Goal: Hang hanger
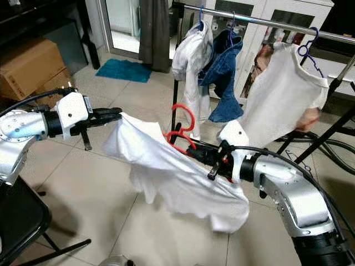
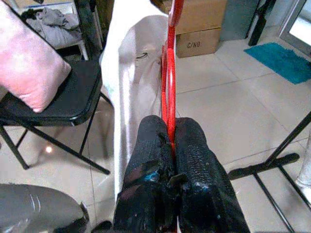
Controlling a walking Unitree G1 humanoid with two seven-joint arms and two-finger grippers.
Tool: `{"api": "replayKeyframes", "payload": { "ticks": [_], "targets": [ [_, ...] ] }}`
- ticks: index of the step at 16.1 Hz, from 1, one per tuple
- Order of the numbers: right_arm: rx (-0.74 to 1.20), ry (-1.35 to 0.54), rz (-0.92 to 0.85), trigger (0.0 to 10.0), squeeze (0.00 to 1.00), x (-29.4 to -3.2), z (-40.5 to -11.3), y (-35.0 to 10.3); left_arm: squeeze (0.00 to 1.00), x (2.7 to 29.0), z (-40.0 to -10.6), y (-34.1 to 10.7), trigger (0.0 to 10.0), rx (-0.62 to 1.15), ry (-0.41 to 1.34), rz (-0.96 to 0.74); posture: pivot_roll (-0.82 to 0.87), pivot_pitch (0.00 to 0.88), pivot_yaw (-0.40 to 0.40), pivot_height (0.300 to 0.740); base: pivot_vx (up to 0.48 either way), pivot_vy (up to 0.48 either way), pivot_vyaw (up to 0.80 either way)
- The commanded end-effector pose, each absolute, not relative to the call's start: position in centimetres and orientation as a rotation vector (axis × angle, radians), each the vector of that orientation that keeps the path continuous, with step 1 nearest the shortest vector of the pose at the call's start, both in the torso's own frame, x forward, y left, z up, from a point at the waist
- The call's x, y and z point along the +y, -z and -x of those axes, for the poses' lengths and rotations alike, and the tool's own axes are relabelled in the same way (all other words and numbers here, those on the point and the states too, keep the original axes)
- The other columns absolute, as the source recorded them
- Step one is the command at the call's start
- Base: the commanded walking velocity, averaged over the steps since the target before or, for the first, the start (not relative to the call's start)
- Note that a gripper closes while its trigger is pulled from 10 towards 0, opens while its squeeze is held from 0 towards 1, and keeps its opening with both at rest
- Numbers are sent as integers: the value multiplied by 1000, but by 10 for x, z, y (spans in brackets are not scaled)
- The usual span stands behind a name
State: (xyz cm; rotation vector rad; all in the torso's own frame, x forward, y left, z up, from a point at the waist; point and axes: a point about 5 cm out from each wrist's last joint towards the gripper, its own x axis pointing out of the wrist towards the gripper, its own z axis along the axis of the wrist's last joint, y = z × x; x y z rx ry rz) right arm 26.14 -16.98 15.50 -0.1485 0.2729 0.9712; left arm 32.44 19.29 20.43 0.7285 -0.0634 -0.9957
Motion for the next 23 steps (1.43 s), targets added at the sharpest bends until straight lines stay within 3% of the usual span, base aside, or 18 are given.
{"api": "replayKeyframes", "payload": {
  "ticks": [1, 5, 8, 10, 13, 16, 18, 20, 23],
  "targets": [
    [253, -978, 195, 10000, 0, -172, -260, -160, 0, 197, -327, -225, 0, -105, 969, -769, 37, 0, -45, 740, 0, 0, 0],
    [271, -988, 240, 10000, 0, -176, -258, -157, 0, 212, -329, -245, 0, -132, 899, -842, 37, 0, -49, 740, 0, 0, 0],
    [273, -989, 270, 10000, 0, -175, -259, -156, 0, 220, -336, -284, 0, -304, 751, -914, 40, 0, -52, 740, 0, 0, 0],
    [228, -970, 244, 10000, 0, -174, -263, -162, 0, 226, -337, -294, 0, -299, 719, -959, 39, 0, -49, 740, 0, 0, 0],
    [193, -954, 222, 10000, 0, -175, -266, -167, 0, 236, -342, -304, 0, -384, 568, -888, 41, 0, -50, 740, 0, 0, 0],
    [228, -958, 270, 10000, 0, -174, -263, -158, 0, 228, -334, -241, 0, -29, 881, -919, 42, 0, -48, 740, 0, 0, 0],
    [162, -873, 217, 10000, 0, -179, -273, -170, 0, 234, -333, -219, 0, 47, 846, -921, 37, 0, -42, 740, 0, 0, 0],
    [134, -935, 195, 10000, 0, -178, -268, -177, 0, 248, -340, -219, 0, 29, 697, -969, 36, 0, -42, 740, 0, 0, 0],
    [150, -1054, 193, 10000, 0, -170, -256, -174, 0, 252, -343, -226, 0, -23, 642, -947, 35, 0, -44, 740, 0, 0, 0]
  ]
}}
